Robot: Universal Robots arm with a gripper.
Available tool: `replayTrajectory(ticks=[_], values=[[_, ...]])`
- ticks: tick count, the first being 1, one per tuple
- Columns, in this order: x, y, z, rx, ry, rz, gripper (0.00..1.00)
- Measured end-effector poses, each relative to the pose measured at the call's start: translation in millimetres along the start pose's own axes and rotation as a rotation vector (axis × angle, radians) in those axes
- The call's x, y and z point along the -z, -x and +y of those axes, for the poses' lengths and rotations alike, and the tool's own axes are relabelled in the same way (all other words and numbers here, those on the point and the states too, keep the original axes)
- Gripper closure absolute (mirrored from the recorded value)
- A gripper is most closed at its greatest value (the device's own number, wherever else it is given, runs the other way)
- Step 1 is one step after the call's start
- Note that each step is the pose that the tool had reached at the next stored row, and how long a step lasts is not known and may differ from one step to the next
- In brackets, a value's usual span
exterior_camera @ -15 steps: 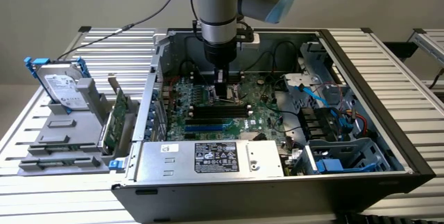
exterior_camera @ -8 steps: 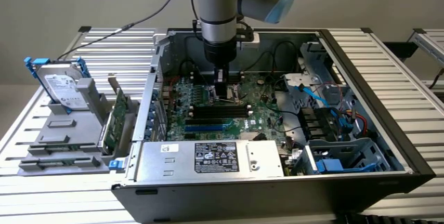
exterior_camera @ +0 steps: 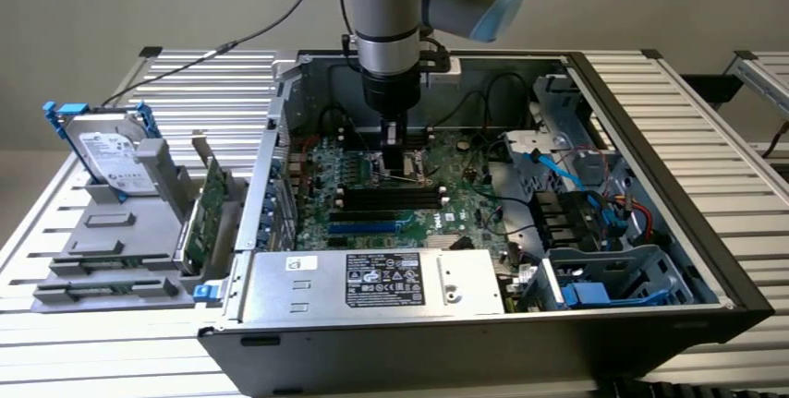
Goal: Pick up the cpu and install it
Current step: 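Place the cpu into insertion slot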
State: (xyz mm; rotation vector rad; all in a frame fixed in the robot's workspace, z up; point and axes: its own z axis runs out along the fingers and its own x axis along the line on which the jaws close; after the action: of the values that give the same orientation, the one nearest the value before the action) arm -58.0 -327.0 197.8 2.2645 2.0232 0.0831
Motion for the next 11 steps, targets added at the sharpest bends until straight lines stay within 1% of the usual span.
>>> replayTrajectory(ticks=[2,4,8,11], values=[[0.0,0.0,0.0,0.002,0.0018,-0.0043,0.38],[0.0,0.0,0.0,0.004,0.0035,-0.0075,0.38],[0.0,0.0,0.0,0.006,0.0077,-0.0107,0.38],[0.0,0.0,0.0,0.007,0.0122,-0.0133,0.38]])
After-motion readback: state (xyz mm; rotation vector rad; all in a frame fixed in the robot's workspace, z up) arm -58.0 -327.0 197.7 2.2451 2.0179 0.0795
